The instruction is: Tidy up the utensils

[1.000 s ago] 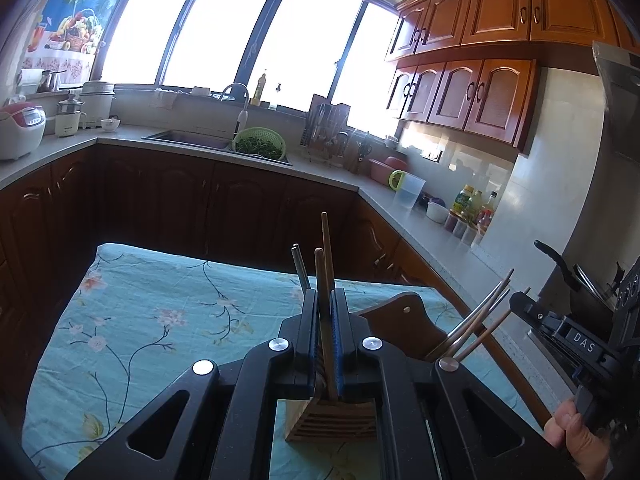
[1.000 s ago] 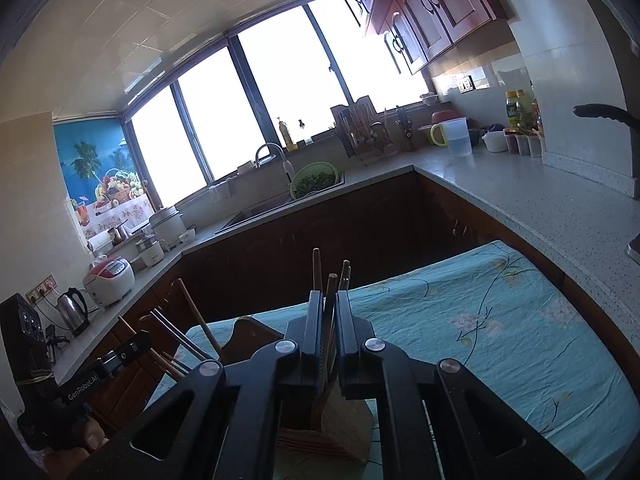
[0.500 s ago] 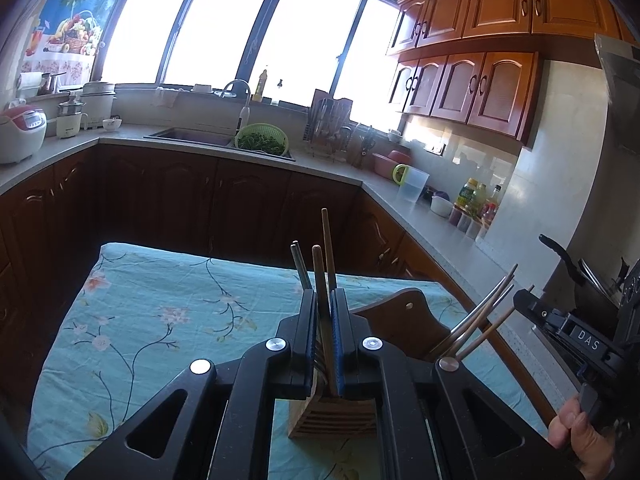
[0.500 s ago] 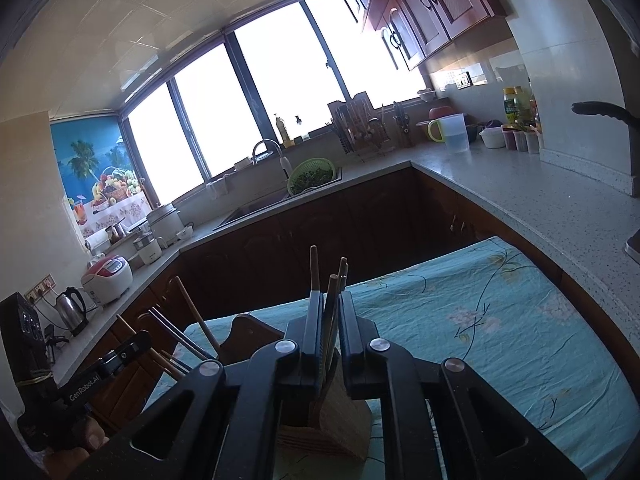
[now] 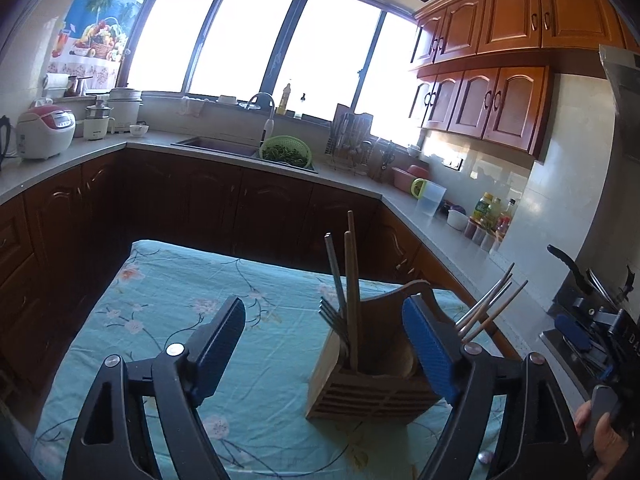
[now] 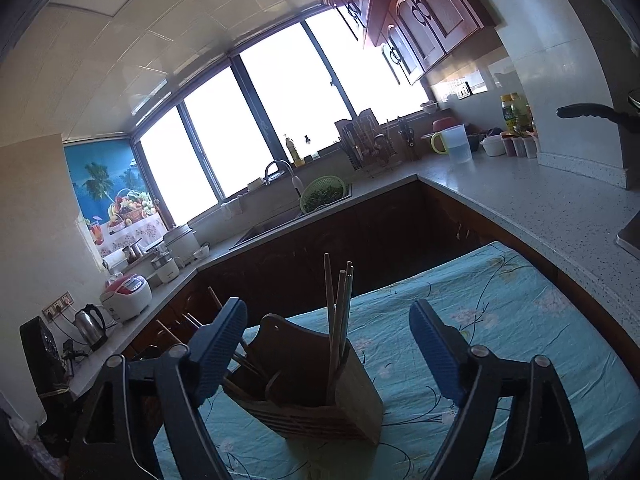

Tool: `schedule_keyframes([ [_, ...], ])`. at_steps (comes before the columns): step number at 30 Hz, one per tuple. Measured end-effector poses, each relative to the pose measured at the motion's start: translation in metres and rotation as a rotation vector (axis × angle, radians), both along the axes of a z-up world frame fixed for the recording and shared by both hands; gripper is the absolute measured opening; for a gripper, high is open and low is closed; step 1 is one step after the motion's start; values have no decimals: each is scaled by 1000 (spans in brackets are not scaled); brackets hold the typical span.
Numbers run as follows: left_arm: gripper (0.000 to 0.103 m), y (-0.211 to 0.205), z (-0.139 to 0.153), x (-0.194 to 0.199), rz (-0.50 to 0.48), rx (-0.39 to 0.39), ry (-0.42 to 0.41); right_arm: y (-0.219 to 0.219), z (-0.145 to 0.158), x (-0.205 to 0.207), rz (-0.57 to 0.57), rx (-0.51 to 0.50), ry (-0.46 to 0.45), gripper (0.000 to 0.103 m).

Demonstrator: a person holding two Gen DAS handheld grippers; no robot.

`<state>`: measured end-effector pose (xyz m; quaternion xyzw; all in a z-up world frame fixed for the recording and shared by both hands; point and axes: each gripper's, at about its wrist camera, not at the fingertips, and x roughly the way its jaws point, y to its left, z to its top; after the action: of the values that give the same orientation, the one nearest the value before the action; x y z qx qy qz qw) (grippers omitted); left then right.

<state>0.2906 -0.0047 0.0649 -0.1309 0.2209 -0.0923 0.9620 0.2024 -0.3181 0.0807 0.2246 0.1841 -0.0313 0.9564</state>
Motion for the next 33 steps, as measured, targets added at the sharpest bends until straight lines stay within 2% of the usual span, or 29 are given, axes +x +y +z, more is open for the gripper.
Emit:
schedule_keyframes([
  [2, 87, 3, -7, -13, 16, 5, 23, 5, -6, -10, 16, 1, 9, 94],
  [10, 89, 14, -31, -77, 43, -16, 91, 26, -37, -54, 62, 17, 77, 94],
  [18, 90, 30, -31, -133, 60, -55, 139, 51, -46, -102, 86, -31, 99, 94],
  [24, 90, 40, -34, -167, 45, -47, 164, 69, -53, -133, 111, -45, 123, 96],
  [29, 91, 46, -27, -200, 58, -31, 147, 74, -45, -155, 117, -72, 110, 96],
  [33, 91, 51, -9, -231, 65, -16, 86, 76, -19, -176, 102, -124, 33, 101],
])
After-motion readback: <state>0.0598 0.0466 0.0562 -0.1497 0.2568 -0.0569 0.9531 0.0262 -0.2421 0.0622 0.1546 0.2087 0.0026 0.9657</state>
